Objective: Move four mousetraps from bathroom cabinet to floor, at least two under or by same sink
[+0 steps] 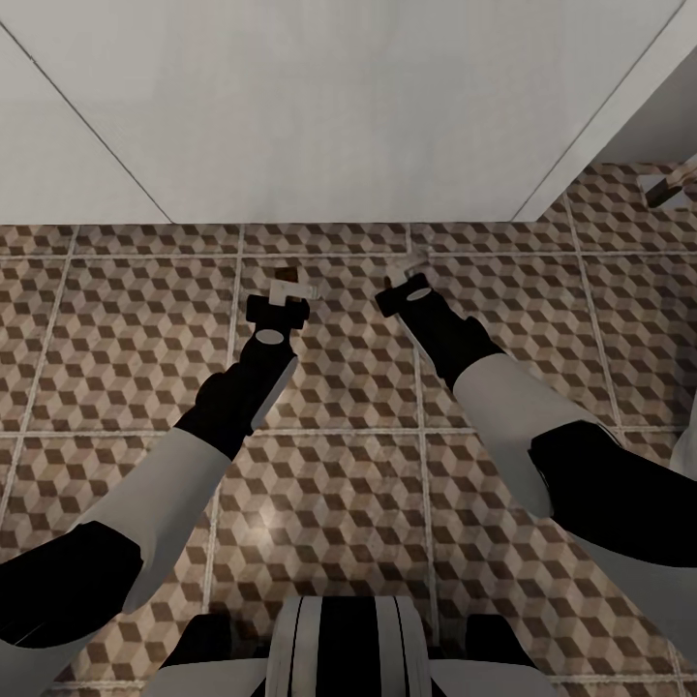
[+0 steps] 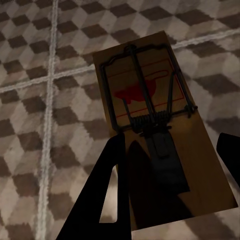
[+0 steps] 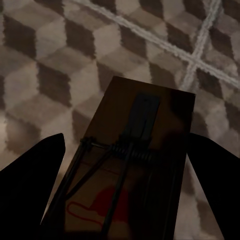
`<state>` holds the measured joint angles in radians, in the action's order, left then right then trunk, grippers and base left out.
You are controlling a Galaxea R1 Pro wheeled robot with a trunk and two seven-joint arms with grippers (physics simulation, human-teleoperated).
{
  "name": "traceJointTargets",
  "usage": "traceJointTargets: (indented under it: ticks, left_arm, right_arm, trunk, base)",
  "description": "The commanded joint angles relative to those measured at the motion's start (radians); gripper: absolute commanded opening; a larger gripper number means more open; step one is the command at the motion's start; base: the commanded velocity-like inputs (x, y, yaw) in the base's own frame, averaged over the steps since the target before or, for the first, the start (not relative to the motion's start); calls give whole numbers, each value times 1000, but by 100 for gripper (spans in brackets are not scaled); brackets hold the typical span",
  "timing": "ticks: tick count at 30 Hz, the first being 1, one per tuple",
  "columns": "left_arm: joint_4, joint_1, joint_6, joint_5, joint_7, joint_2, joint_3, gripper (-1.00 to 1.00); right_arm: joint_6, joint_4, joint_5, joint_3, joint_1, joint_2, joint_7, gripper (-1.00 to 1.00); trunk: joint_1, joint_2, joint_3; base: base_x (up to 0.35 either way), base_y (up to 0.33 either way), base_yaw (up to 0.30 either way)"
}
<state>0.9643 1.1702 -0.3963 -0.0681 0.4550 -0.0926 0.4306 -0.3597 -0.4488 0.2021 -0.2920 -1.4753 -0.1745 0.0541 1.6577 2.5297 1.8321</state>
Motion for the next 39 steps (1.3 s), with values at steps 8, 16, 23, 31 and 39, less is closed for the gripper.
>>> traceJointTargets:
  ticks: [8, 16, 23, 31, 39]
  left_arm:
    - [-2, 0, -4, -7, 8, 1, 3, -100]
    - [-1, -1, -4, -8, 9, 0, 3, -100]
    - [4, -12, -6, -11, 7, -2, 6, -100]
    - [27, -16, -8, -13, 10, -2, 7, -100]
    - [39, -37, -10, -13, 13, -3, 7, -100]
  right_arm:
    - [-6, 5, 6, -4, 0, 0, 13, -100]
    - [83, -8, -3, -2, 0, 0, 8, -100]
    - [141, -5, -123, 0, 0, 0, -5, -100]
    - [178, -2, -159, -1, 0, 0, -94, -100]
    - [207, 5, -158, -2, 0, 0, -137, -100]
  trunk:
    - [0, 0, 1]
    - [0, 0, 1]
    - [0, 0, 1]
    - [0, 0, 1]
    - [0, 0, 1]
  base:
    - [0, 0, 0]
    - [0, 0, 0]
    - [0, 0, 0]
    - [0, 0, 0]
    - [0, 0, 0]
